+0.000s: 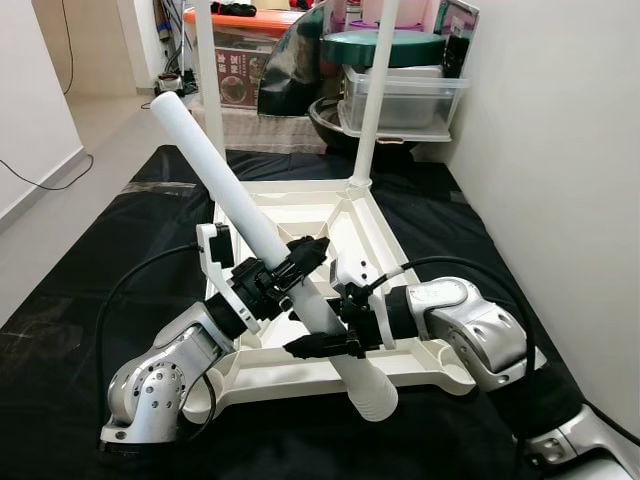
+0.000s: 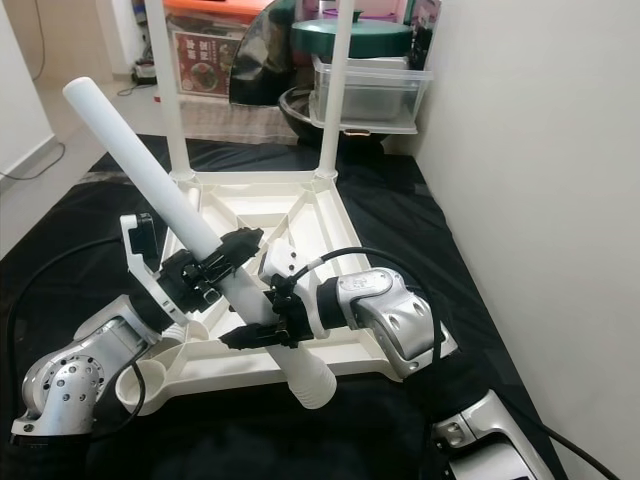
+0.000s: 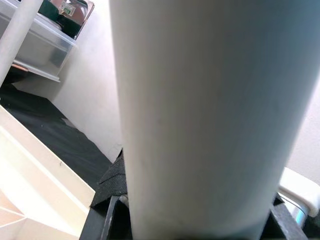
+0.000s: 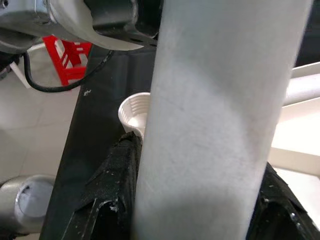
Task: Building children table
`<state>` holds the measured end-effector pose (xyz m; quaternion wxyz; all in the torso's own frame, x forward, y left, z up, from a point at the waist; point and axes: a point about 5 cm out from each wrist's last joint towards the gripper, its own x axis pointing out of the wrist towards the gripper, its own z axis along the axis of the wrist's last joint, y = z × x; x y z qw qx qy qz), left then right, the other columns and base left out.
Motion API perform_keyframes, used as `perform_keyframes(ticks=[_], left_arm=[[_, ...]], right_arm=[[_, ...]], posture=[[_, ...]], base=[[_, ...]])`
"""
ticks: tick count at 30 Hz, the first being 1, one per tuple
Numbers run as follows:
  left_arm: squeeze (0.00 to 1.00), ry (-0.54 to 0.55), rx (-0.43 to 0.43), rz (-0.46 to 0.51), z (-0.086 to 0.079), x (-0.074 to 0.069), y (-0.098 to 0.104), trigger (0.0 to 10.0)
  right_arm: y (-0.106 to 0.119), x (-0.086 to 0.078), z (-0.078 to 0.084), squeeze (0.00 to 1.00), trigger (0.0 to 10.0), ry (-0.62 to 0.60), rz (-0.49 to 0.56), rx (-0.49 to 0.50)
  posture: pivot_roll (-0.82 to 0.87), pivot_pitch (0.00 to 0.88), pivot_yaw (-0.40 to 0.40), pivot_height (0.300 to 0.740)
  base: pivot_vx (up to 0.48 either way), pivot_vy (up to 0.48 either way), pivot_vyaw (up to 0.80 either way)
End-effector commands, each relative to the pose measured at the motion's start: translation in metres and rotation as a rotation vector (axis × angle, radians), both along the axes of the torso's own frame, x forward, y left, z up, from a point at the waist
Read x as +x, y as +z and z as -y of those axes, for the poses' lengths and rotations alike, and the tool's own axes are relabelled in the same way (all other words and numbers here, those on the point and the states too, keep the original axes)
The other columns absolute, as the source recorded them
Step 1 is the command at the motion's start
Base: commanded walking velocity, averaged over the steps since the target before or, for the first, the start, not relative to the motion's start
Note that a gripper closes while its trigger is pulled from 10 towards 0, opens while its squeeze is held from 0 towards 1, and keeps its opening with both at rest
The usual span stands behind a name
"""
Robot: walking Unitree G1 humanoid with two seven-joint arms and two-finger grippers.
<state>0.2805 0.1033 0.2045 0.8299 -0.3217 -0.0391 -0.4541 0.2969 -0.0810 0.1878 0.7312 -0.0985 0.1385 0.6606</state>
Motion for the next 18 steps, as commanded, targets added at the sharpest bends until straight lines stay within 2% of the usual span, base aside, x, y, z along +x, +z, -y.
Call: perform_keyframes(ticks=[1, 3, 4, 6, 7, 18], left_arm=[[0.0, -0.028, -0.027, 0.045, 0.008, -0.001, 0.01, 0.0], [0.0, -0.013, -0.004, 0.042, 0.007, 0.001, 0.01, 0.0], [0.0, -0.015, -0.003, 0.046, 0.007, 0.001, 0.01, 10.0], [0.0, -0.015, -0.003, 0.046, 0.007, 0.001, 0.01, 10.0], [1.0, -0.023, -0.011, 0.044, 0.007, 0.001, 0.01, 10.0], [1.0, -0.014, -0.049, 0.094, 0.0, -0.002, 0.016, 10.0]], right_arm=[[0.0, -0.016, -0.021, 0.0, 0.0, 0.152, -0.021, 0.054], [-0.001, -0.017, -0.018, 0.0, 0.0, 0.149, -0.025, 0.061], [-0.001, -0.017, -0.017, 0.0, 0.0, 0.144, -0.028, 0.064], [-0.001, -0.017, -0.017, 0.0, 0.0, 0.144, -0.028, 0.064], [-0.001, -0.017, -0.015, 0.0, 0.0, 0.134, -0.032, 0.069], [0.003, -0.007, 0.005, 0.0, 0.0, 0.006, -0.042, 0.121]], posture=[[0.07, 0.0, -0.129, 0.74], [0.07, 0.0, -0.129, 0.74], [0.07, 0.0, -0.129, 0.74], [0.07, 0.0, -0.129, 0.74], [0.07, 0.0, -0.128, 0.74], [0.07, 0.0, -0.126, 0.74]], base=[[0.0, 0.0, 0.0], [0.0, 0.0, 0.0], [0.0, 0.0, 0.0], [0.0, 0.0, 0.0], [0.0, 0.0, 0.0], [0.0, 0.0, 0.0]])
